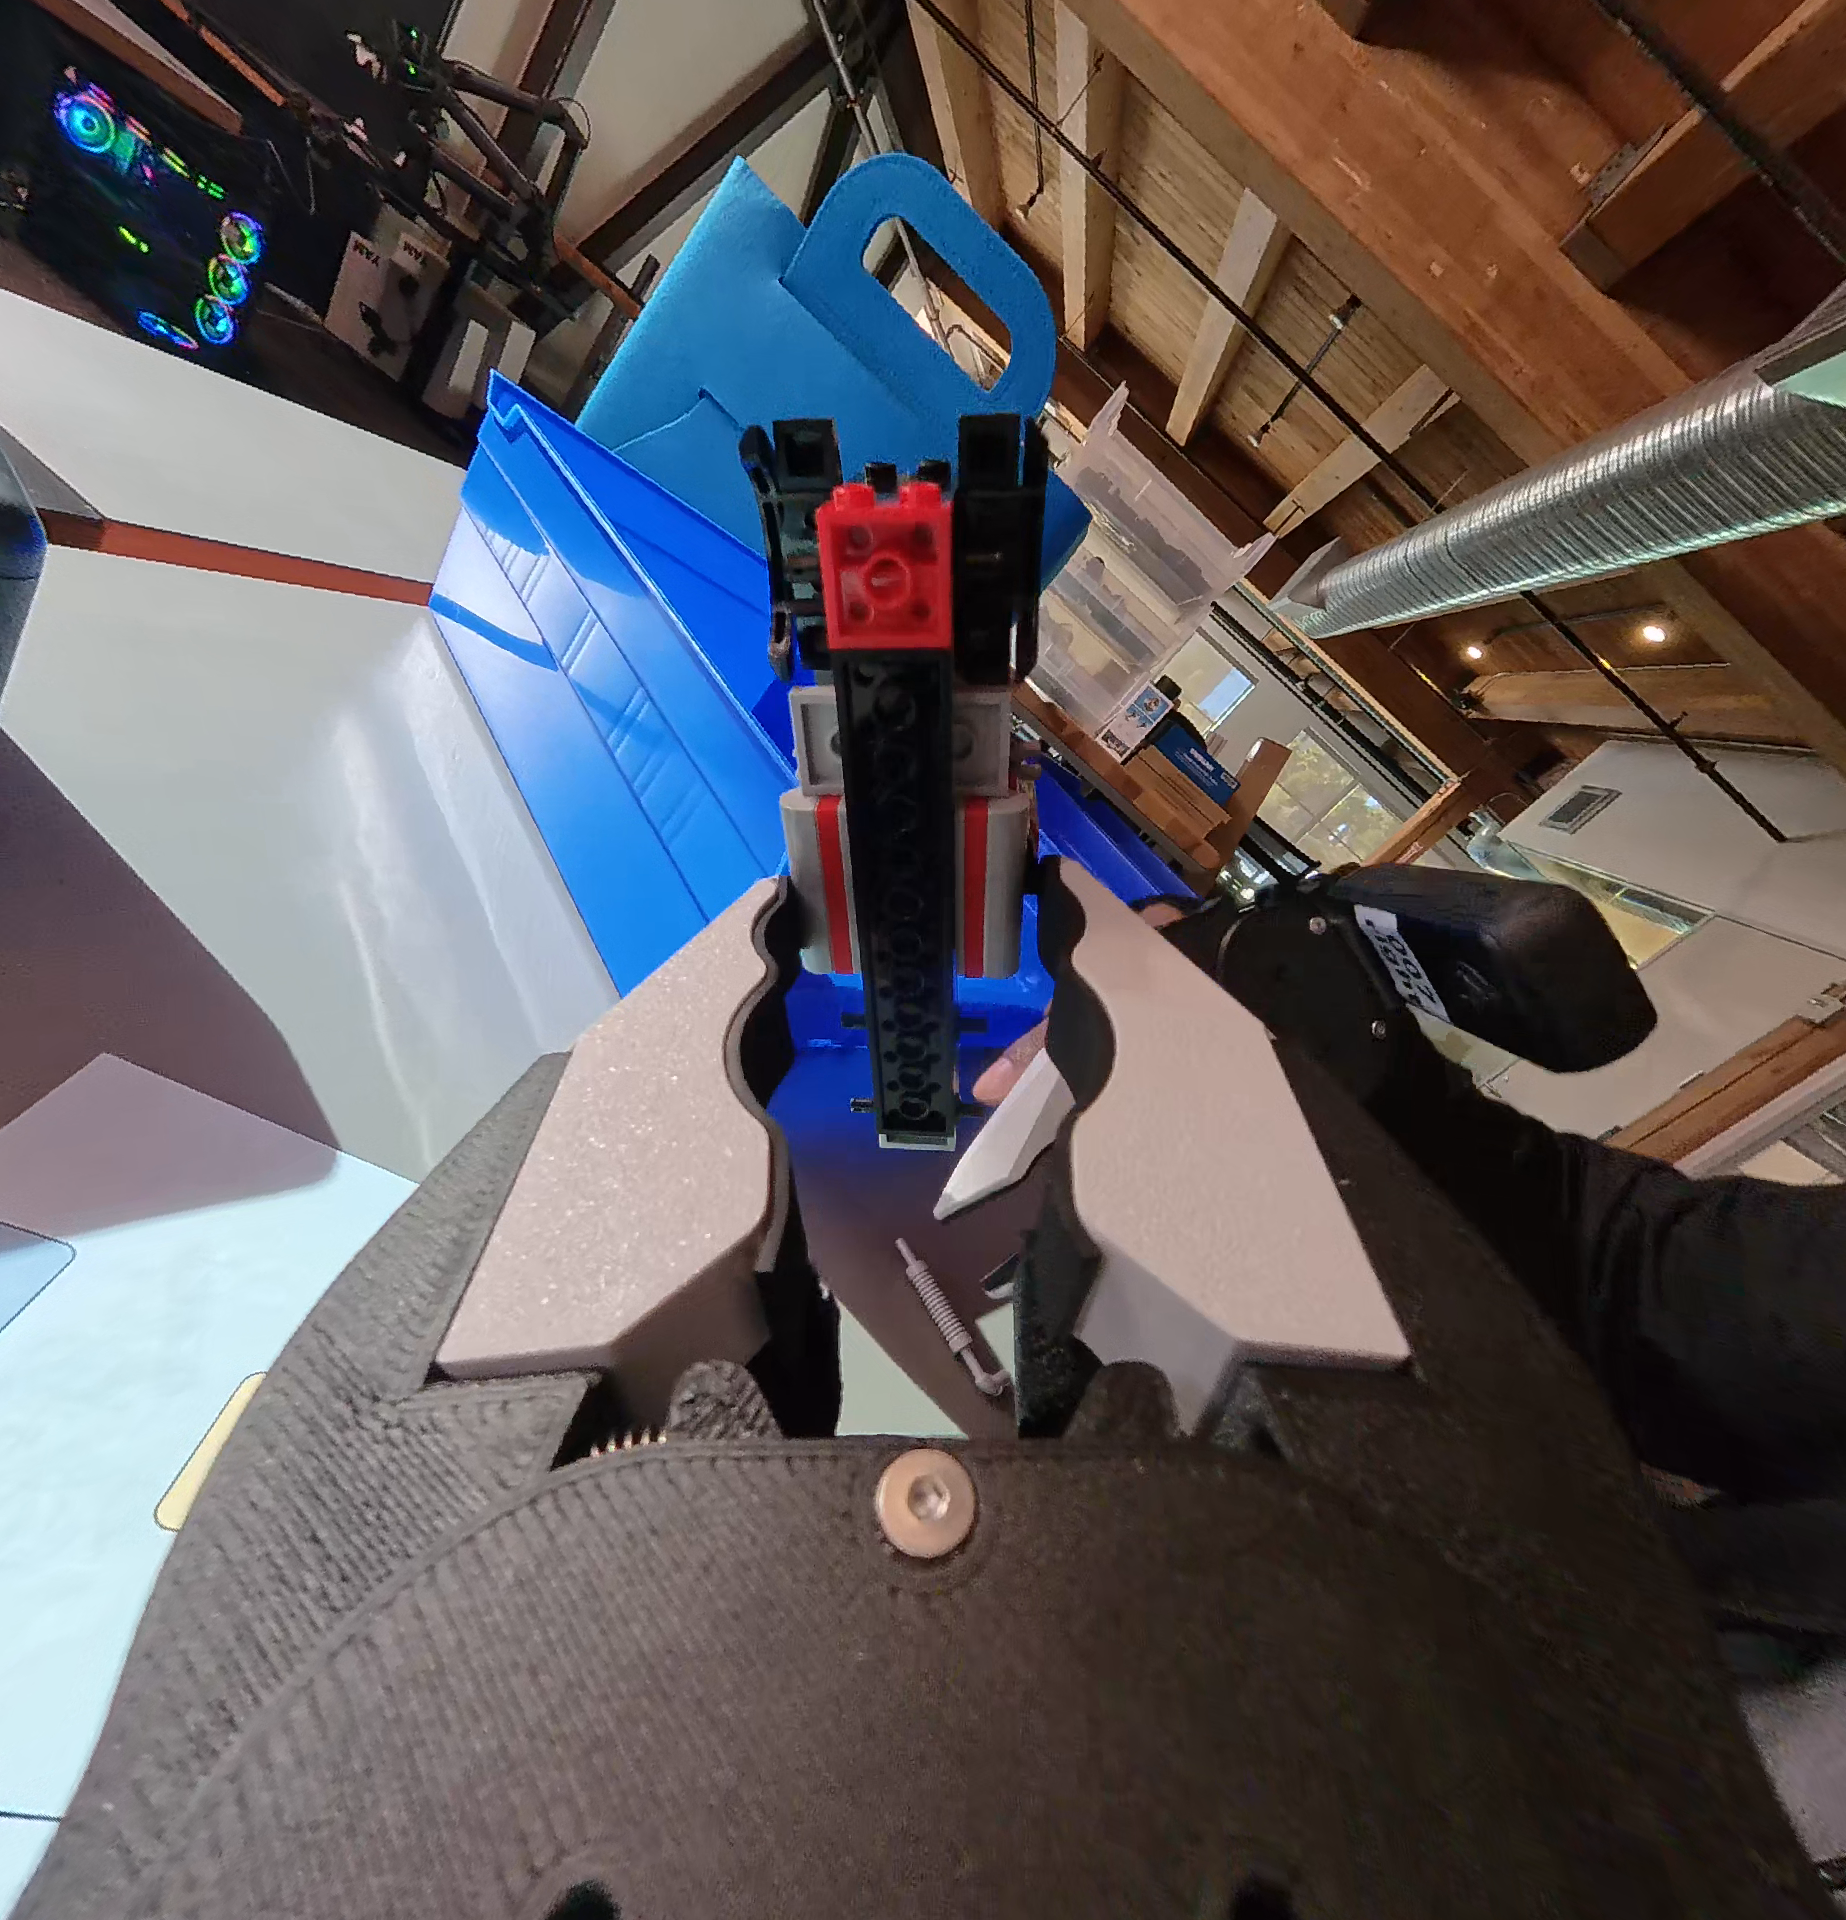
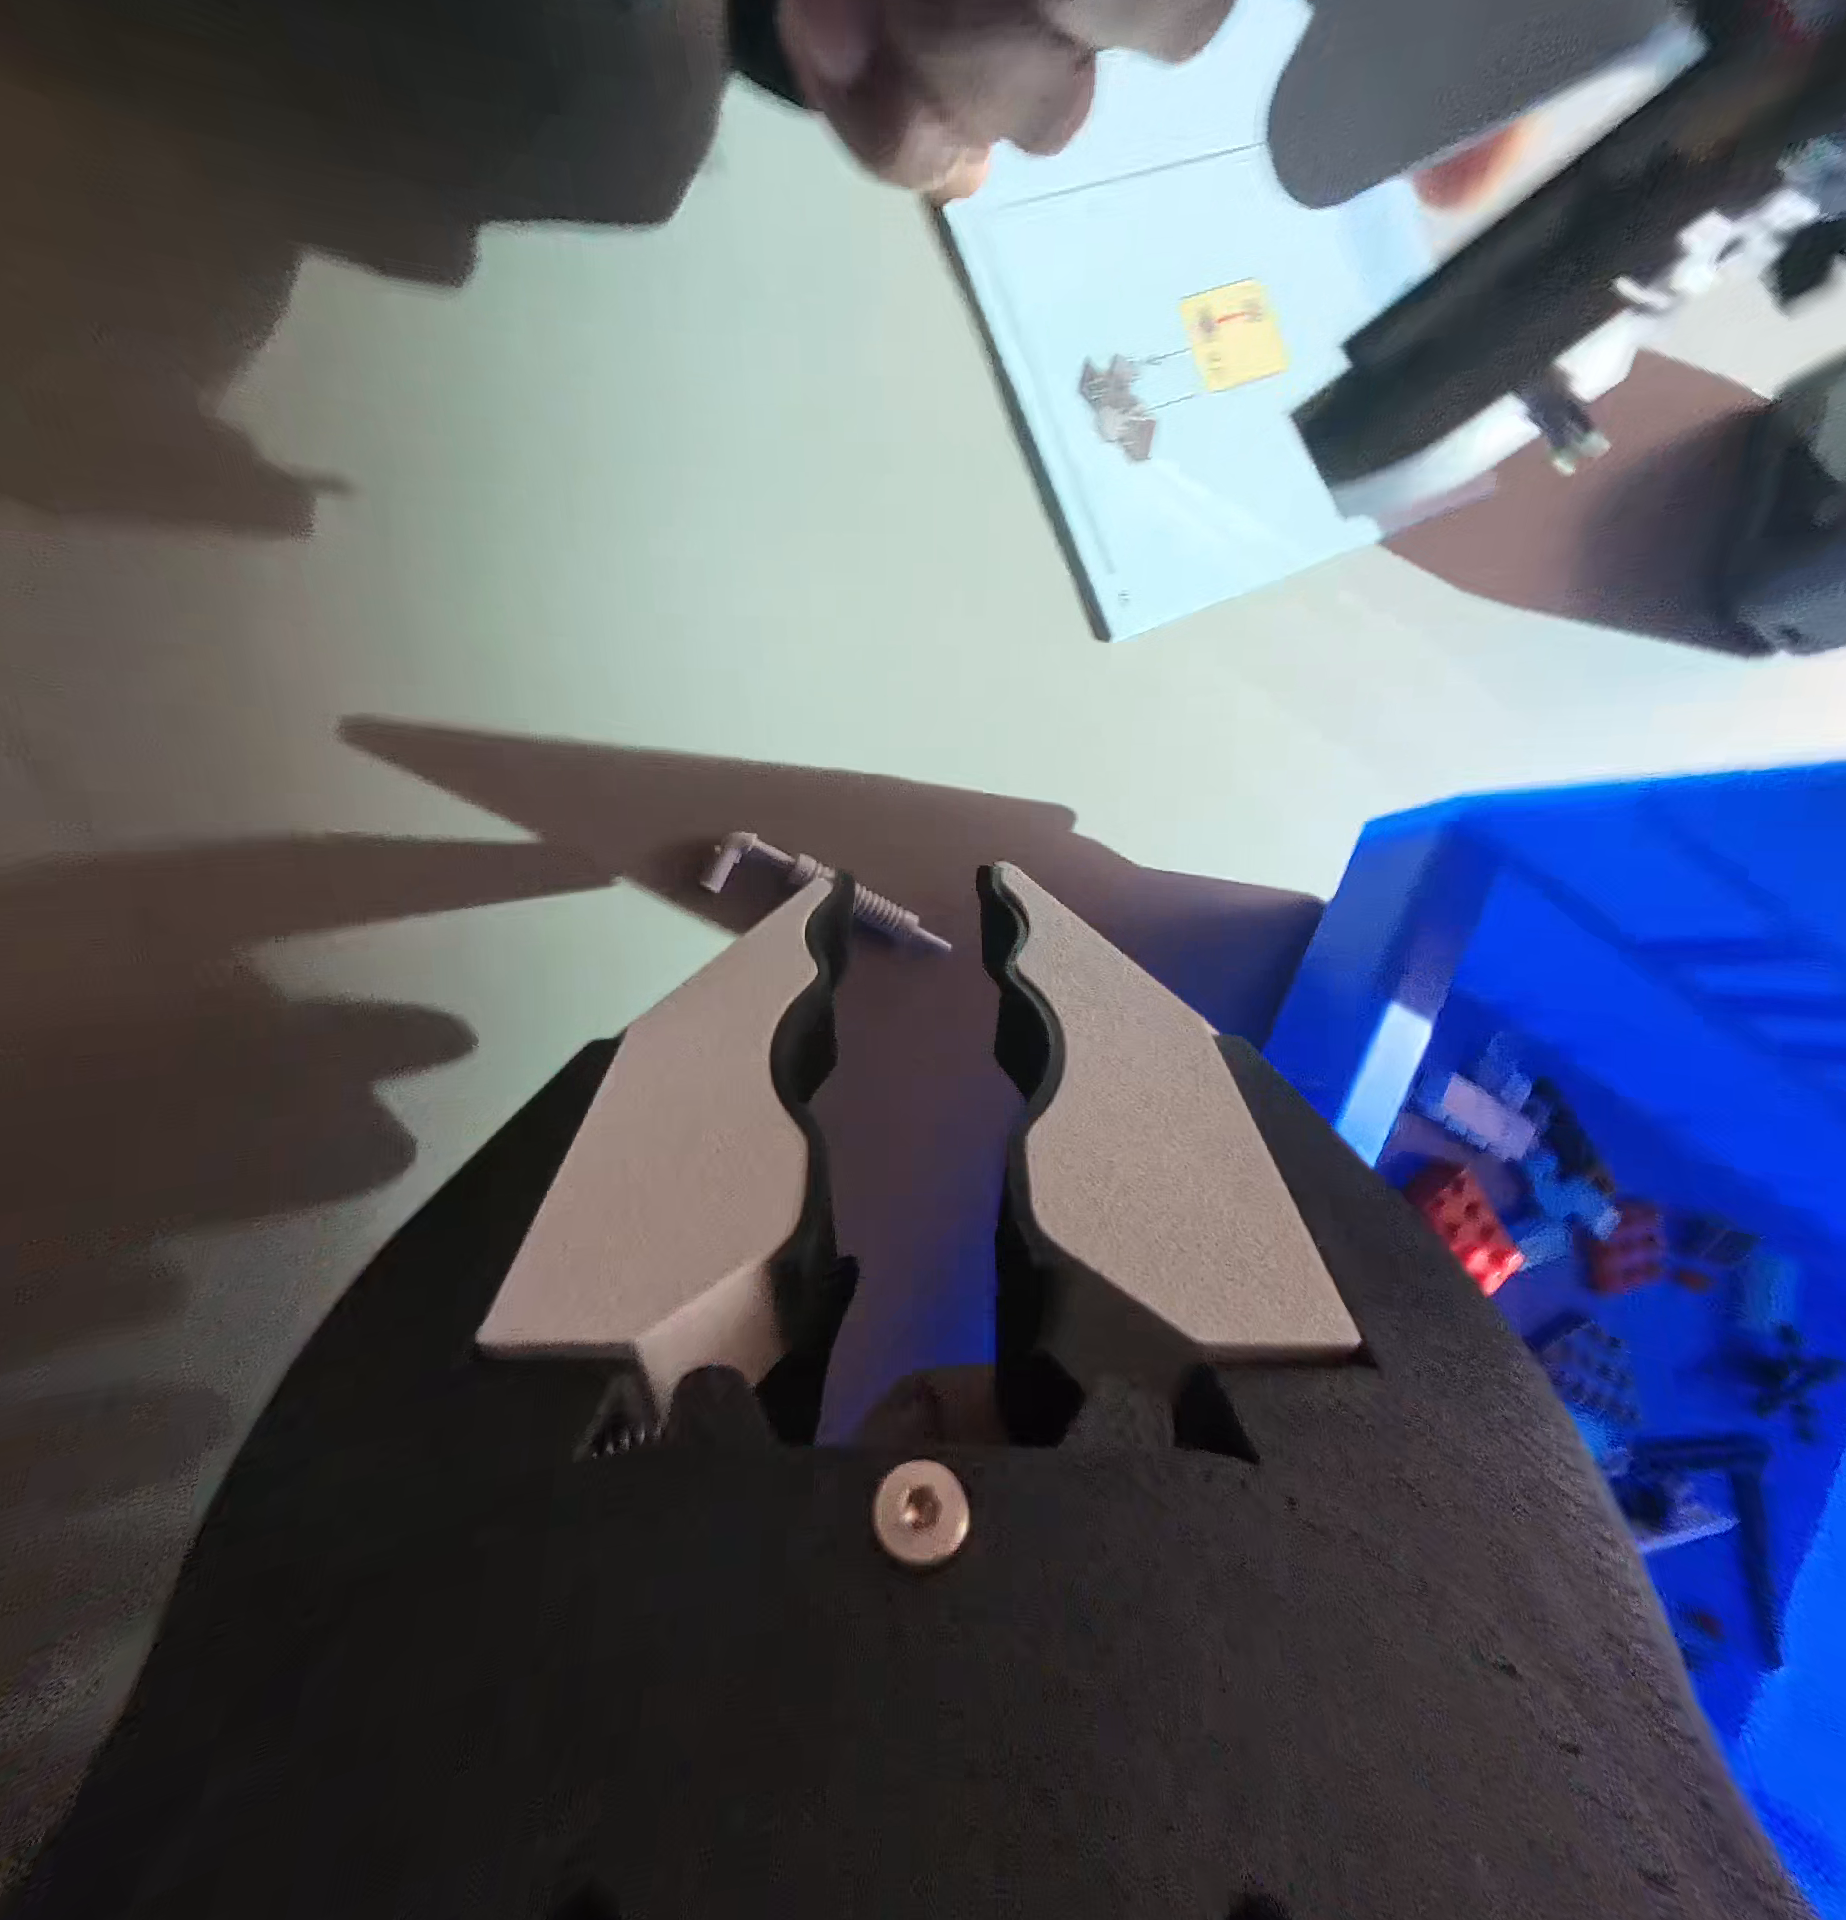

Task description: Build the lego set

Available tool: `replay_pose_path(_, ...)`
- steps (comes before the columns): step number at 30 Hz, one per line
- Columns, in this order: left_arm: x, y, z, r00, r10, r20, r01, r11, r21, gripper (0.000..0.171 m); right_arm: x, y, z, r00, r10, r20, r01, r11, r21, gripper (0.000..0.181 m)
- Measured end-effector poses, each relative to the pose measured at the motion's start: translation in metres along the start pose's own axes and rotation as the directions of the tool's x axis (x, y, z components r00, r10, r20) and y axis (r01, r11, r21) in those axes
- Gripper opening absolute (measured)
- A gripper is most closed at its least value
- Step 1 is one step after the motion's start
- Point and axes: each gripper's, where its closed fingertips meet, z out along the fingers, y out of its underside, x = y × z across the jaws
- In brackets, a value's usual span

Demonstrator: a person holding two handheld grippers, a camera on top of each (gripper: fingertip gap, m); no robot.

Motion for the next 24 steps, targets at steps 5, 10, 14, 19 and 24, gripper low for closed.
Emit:
replay_pose_path(5,-0.003,0.003,-0.001,1.000,-0.012,0.006,0.012,1.000,-0.022,0.047,-0.010,0.010,0.017,0.979,-0.165,0.121,0.183,0.971,-0.154,0.022)
replay_pose_path(10,-0.009,0.010,0.000,0.998,-0.061,0.021,0.062,0.996,-0.068,0.047,-0.014,0.003,0.023,0.985,-0.101,0.142,0.120,0.983,-0.138,0.011)
replay_pose_path(14,-0.010,0.020,0.002,0.994,-0.105,0.036,0.109,0.987,-0.116,0.047,-0.011,-0.001,0.022,0.998,-0.007,0.070,0.012,0.997,-0.074,0.008)
replay_pose_path(19,-0.007,0.031,0.007,0.987,-0.157,0.030,0.159,0.974,-0.159,0.047,0.013,-0.024,-0.017,0.987,0.103,-0.122,-0.087,0.988,0.131,0.008)
replay_pose_path(24,-0.002,0.042,0.013,0.980,-0.198,0.016,0.198,0.961,-0.196,0.047,0.056,-0.051,-0.073,0.925,0.122,-0.360,-0.025,0.965,0.263,0.008)
